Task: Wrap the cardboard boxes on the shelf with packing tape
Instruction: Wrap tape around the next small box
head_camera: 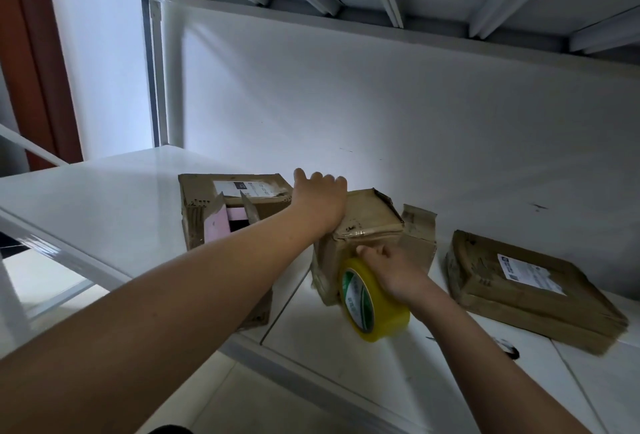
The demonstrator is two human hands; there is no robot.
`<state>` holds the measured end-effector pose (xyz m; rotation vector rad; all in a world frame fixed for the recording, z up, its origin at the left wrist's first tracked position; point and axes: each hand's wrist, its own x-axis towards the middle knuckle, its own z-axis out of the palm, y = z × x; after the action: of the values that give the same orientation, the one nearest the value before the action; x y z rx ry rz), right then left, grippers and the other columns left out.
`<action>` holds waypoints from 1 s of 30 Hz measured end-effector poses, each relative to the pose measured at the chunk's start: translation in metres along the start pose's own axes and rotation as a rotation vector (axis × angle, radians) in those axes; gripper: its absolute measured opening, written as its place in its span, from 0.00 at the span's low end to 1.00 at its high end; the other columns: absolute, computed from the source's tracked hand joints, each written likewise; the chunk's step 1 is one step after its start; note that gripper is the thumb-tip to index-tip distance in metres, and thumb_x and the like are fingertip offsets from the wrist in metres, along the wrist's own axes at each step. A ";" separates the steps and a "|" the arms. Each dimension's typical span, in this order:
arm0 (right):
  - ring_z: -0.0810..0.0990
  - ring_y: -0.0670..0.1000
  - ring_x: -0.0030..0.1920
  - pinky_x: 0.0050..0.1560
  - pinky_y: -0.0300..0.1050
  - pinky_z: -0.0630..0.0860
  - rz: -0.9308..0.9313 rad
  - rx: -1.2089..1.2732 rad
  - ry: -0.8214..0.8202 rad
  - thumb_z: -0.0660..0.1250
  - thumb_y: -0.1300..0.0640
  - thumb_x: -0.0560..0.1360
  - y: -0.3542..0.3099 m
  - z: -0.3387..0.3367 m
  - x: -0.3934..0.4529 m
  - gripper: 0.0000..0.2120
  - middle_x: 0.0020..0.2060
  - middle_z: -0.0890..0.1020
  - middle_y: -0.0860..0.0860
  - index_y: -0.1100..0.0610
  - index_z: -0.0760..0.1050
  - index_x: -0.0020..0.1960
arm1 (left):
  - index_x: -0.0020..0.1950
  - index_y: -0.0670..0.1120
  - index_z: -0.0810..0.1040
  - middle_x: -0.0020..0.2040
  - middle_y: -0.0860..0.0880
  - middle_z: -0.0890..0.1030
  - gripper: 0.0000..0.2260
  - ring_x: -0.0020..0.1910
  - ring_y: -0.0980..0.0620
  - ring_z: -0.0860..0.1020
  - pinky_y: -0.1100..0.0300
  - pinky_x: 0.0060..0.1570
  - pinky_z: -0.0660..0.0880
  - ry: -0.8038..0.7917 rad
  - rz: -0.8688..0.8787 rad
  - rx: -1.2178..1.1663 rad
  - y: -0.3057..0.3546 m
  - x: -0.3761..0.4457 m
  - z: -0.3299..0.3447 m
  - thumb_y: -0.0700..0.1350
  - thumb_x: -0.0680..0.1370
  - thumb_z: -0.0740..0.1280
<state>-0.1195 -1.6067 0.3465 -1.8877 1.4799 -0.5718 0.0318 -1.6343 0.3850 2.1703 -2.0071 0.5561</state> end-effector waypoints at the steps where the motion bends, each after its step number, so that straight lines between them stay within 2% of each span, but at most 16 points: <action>1: 0.78 0.55 0.50 0.56 0.50 0.73 -0.001 -0.006 0.004 0.59 0.44 0.79 -0.001 0.001 0.000 0.22 0.52 0.81 0.59 0.61 0.77 0.57 | 0.65 0.45 0.69 0.60 0.47 0.74 0.14 0.62 0.45 0.70 0.47 0.63 0.61 0.030 0.027 0.006 0.004 0.000 -0.002 0.44 0.80 0.58; 3: 0.78 0.56 0.52 0.57 0.50 0.73 -0.008 -0.018 0.003 0.59 0.45 0.79 0.000 0.000 0.001 0.24 0.54 0.80 0.62 0.65 0.75 0.60 | 0.65 0.46 0.70 0.62 0.46 0.73 0.15 0.64 0.45 0.68 0.46 0.66 0.59 0.075 0.098 -0.026 0.013 0.001 -0.009 0.43 0.78 0.60; 5: 0.78 0.57 0.52 0.57 0.51 0.73 -0.028 -0.028 -0.008 0.58 0.46 0.80 0.001 -0.002 0.002 0.23 0.54 0.80 0.63 0.65 0.74 0.61 | 0.67 0.46 0.69 0.67 0.46 0.71 0.18 0.69 0.45 0.64 0.44 0.69 0.54 0.001 0.161 -0.101 0.023 0.001 -0.013 0.48 0.79 0.58; 6: 0.78 0.57 0.52 0.57 0.52 0.73 -0.042 -0.029 -0.020 0.57 0.47 0.80 0.001 -0.002 0.002 0.22 0.53 0.80 0.62 0.64 0.75 0.60 | 0.73 0.46 0.64 0.72 0.45 0.65 0.23 0.73 0.45 0.60 0.41 0.70 0.51 -0.107 0.156 -0.148 0.025 0.001 -0.011 0.54 0.80 0.55; 7: 0.78 0.56 0.51 0.56 0.52 0.73 -0.061 -0.029 -0.031 0.56 0.47 0.80 0.001 -0.001 0.003 0.20 0.52 0.81 0.59 0.62 0.75 0.59 | 0.77 0.47 0.55 0.77 0.46 0.56 0.30 0.76 0.44 0.52 0.38 0.71 0.47 -0.237 0.131 -0.192 0.027 0.000 -0.007 0.61 0.79 0.52; 9: 0.77 0.52 0.47 0.51 0.48 0.73 -0.098 -0.038 -0.033 0.55 0.47 0.81 0.001 0.002 0.003 0.15 0.49 0.80 0.54 0.54 0.75 0.55 | 0.78 0.49 0.40 0.79 0.50 0.40 0.42 0.77 0.44 0.41 0.32 0.69 0.42 -0.393 0.075 -0.216 0.024 0.000 0.005 0.71 0.74 0.52; 11: 0.77 0.51 0.46 0.51 0.48 0.74 -0.117 -0.032 -0.012 0.54 0.48 0.81 0.002 0.005 0.004 0.12 0.48 0.80 0.52 0.51 0.74 0.53 | 0.77 0.50 0.35 0.78 0.49 0.35 0.48 0.77 0.43 0.39 0.32 0.69 0.42 -0.393 0.063 -0.189 0.019 0.000 0.014 0.75 0.70 0.54; 14: 0.76 0.52 0.45 0.51 0.49 0.73 -0.066 -0.037 -0.021 0.55 0.45 0.80 0.003 0.007 0.005 0.14 0.48 0.80 0.53 0.52 0.74 0.54 | 0.77 0.49 0.34 0.77 0.47 0.34 0.50 0.77 0.42 0.40 0.35 0.70 0.48 -0.391 0.062 -0.212 0.020 0.001 0.016 0.75 0.70 0.56; 18: 0.74 0.50 0.41 0.48 0.47 0.72 0.030 -0.013 0.003 0.58 0.40 0.77 0.006 0.006 0.006 0.16 0.45 0.78 0.53 0.52 0.73 0.46 | 0.78 0.46 0.38 0.79 0.45 0.41 0.47 0.76 0.41 0.45 0.41 0.71 0.54 -0.335 0.106 -0.266 0.020 -0.004 0.017 0.71 0.73 0.57; 21: 0.77 0.53 0.47 0.50 0.47 0.73 0.090 0.034 -0.008 0.61 0.35 0.74 0.011 0.002 0.001 0.23 0.50 0.78 0.54 0.54 0.74 0.54 | 0.78 0.44 0.44 0.77 0.43 0.51 0.43 0.74 0.40 0.52 0.43 0.69 0.60 -0.245 0.124 -0.279 0.020 -0.011 0.017 0.69 0.75 0.56; 23: 0.80 0.53 0.49 0.51 0.47 0.76 0.087 0.141 -0.079 0.66 0.33 0.69 0.014 -0.007 -0.008 0.29 0.51 0.81 0.52 0.55 0.75 0.57 | 0.78 0.43 0.46 0.76 0.42 0.54 0.41 0.73 0.39 0.54 0.43 0.68 0.62 -0.248 0.097 -0.289 0.016 -0.012 0.011 0.68 0.76 0.55; 25: 0.82 0.52 0.49 0.54 0.49 0.79 -0.021 0.199 -0.143 0.69 0.32 0.60 0.014 -0.022 -0.019 0.33 0.50 0.83 0.51 0.53 0.78 0.56 | 0.78 0.42 0.50 0.76 0.40 0.56 0.40 0.73 0.38 0.56 0.45 0.68 0.61 -0.314 0.050 -0.319 0.007 -0.010 0.000 0.68 0.77 0.54; 27: 0.83 0.52 0.49 0.53 0.51 0.79 -0.141 0.226 -0.094 0.70 0.31 0.54 0.010 -0.040 -0.026 0.34 0.48 0.84 0.51 0.51 0.78 0.53 | 0.75 0.44 0.63 0.72 0.41 0.67 0.36 0.69 0.40 0.67 0.49 0.64 0.66 -0.425 0.000 -0.490 -0.006 -0.005 -0.009 0.69 0.77 0.53; 29: 0.84 0.53 0.44 0.46 0.50 0.80 -0.220 0.317 0.017 0.73 0.31 0.53 0.005 -0.058 -0.027 0.32 0.44 0.85 0.53 0.51 0.79 0.48 | 0.61 0.46 0.75 0.56 0.44 0.79 0.30 0.53 0.45 0.80 0.54 0.48 0.77 -0.605 -0.116 -0.865 -0.013 -0.003 -0.013 0.70 0.75 0.55; 30: 0.84 0.53 0.40 0.42 0.49 0.80 -0.254 0.371 0.048 0.75 0.31 0.55 0.004 -0.066 -0.025 0.28 0.40 0.85 0.53 0.52 0.80 0.44 | 0.56 0.46 0.76 0.51 0.44 0.81 0.29 0.47 0.46 0.81 0.55 0.41 0.79 -0.706 -0.191 -1.021 -0.014 -0.004 -0.014 0.71 0.74 0.57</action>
<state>-0.1744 -1.5983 0.3909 -1.7807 1.0769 -0.9460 0.0432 -1.6241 0.3982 1.8813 -1.6389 -1.1568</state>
